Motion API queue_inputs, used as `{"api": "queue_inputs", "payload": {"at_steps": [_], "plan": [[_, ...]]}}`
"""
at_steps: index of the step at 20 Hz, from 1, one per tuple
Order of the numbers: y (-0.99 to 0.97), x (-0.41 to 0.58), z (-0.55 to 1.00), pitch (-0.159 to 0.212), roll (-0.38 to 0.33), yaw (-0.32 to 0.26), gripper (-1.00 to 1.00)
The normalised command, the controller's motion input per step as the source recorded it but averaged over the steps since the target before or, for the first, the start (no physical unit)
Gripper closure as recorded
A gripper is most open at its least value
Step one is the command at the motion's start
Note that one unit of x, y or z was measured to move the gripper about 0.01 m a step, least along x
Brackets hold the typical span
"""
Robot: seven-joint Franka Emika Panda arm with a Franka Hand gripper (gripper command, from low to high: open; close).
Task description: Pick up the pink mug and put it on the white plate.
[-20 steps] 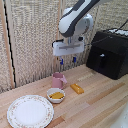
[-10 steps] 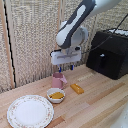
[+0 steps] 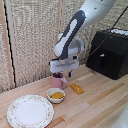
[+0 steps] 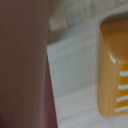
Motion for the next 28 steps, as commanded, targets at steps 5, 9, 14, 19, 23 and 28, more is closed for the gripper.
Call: {"api": "queue_inputs", "payload": {"at_steps": [5,9,14,19,23,28], "plan": [[0.00,0.004,-0.02,0.006,0.000,0.000,1.00],[0.00,-0.001,0.00,-0.012,0.000,-0.003,1.00],[0.00,0.000,0.02,-0.052,0.000,-0.009,1.00],[0.02,-0.018,0.01,-0.050,0.000,-0.013,1.00],[0.15,-0.043,0.09,-0.005,0.002,-0.037,1.00],[0.02,-0.003,0.79,-0.002,0.067,-0.042,1.00]]}}
